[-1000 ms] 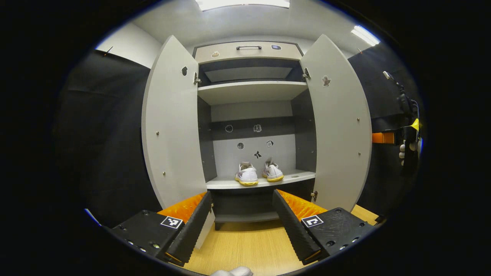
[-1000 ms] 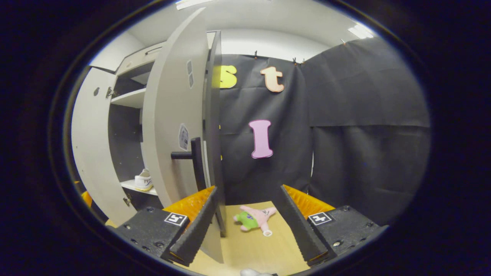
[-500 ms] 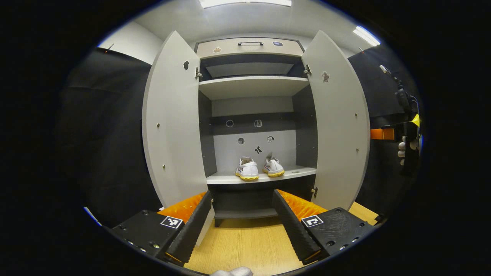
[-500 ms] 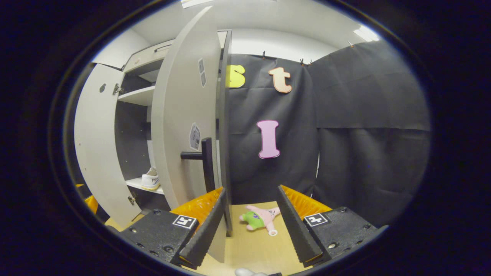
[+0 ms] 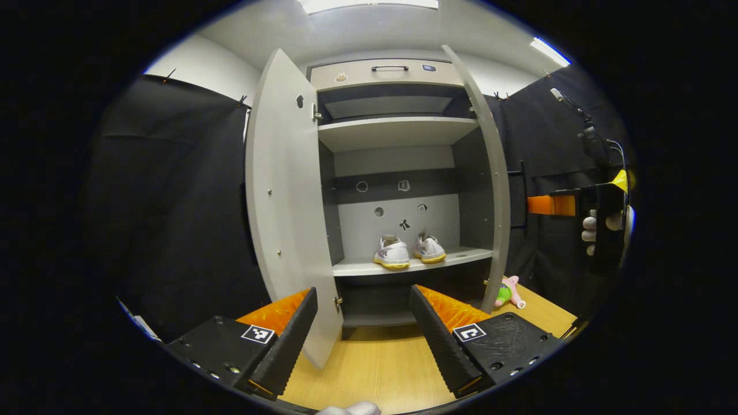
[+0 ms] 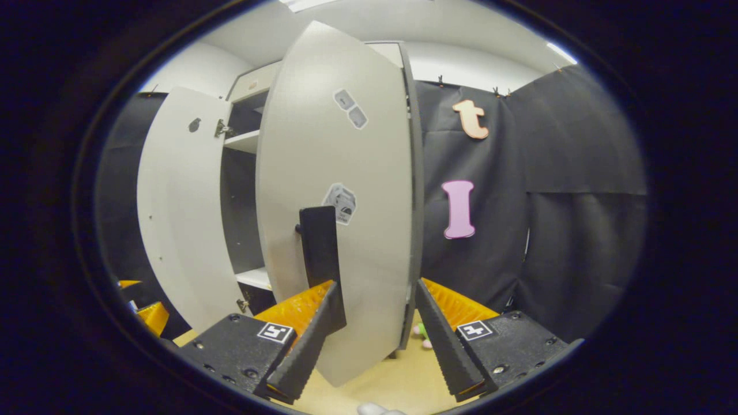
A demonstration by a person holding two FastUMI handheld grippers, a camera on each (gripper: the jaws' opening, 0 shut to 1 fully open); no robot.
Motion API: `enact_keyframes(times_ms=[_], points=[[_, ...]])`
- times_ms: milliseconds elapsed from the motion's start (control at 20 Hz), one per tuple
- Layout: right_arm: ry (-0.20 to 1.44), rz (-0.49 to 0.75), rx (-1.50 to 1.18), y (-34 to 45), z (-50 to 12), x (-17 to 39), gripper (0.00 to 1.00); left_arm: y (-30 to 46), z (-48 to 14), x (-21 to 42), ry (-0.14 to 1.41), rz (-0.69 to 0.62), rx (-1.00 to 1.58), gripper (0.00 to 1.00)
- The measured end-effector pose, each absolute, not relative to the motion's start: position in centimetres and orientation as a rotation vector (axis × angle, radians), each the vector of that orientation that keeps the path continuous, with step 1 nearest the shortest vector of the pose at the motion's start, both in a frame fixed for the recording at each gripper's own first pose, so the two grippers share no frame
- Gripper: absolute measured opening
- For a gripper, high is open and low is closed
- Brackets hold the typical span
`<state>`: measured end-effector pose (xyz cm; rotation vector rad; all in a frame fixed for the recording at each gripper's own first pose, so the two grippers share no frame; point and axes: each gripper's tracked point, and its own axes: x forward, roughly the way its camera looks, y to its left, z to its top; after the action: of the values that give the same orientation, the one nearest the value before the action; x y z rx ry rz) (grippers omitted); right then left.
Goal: Grab one shoe with the right hand and put it into the shoe cabinet, grab the other shoe with the left hand and put it into the shoe cabinet; then close the right door with the right hand and the left door with the left hand.
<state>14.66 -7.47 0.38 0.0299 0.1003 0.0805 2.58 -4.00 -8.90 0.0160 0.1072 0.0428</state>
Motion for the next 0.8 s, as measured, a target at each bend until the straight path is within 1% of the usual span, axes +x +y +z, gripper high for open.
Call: enact_keyframes(times_ms=[50,100,200,250,300,350,400,450,650,700,750,800], points=[[0.106,0.104,0.034,-6.3,0.3,14.9,0.87,-3.4,-8.8,2.3,0.107,0.055,0.018,0.96],[0.104,0.114,0.036,-5.5,0.4,14.9,0.96,-2.8,-8.8,2.1,0.107,0.064,0.02,0.96],[0.095,0.125,0.029,-4.6,0.4,14.5,0.99,-1.9,-8.7,1.8,0.105,0.075,0.017,0.96],[0.093,0.127,0.025,-4.3,0.4,14.0,0.99,-1.7,-8.7,1.8,0.106,0.073,0.01,0.96],[0.096,0.129,0.023,-4.1,0.3,13.4,0.99,-1.5,-8.7,1.8,0.107,0.068,-0.001,1.0],[0.104,0.135,0.02,-3.7,0.1,12.9,0.99,-1.2,-8.7,1.8,0.109,0.068,-0.011,0.96],[0.108,0.138,0.022,-3.5,-0.1,12.4,0.99,-0.8,-8.6,1.9,0.104,0.071,-0.014,1.0],[0.111,0.14,0.022,-3.2,-0.3,11.9,0.99,-0.3,-8.5,1.9,0.1,0.074,-0.014,0.96],[0.144,0.149,0.017,-1.8,-1.9,9.8,0.99,2.3,-7.8,2.4,0.08,0.093,-0.003,0.96],[0.156,0.149,0.016,-1.4,-2.4,9.5,0.99,3.4,-7.5,2.7,0.072,0.102,-0.005,1.0],[0.167,0.149,0.015,-1.1,-2.9,9.0,0.99,4.5,-7.1,3.0,0.062,0.114,-0.006,1.0],[0.176,0.148,0.016,-0.8,-3.3,8.6,0.99,6.0,-6.7,3.4,0.051,0.134,0.0,0.96]])
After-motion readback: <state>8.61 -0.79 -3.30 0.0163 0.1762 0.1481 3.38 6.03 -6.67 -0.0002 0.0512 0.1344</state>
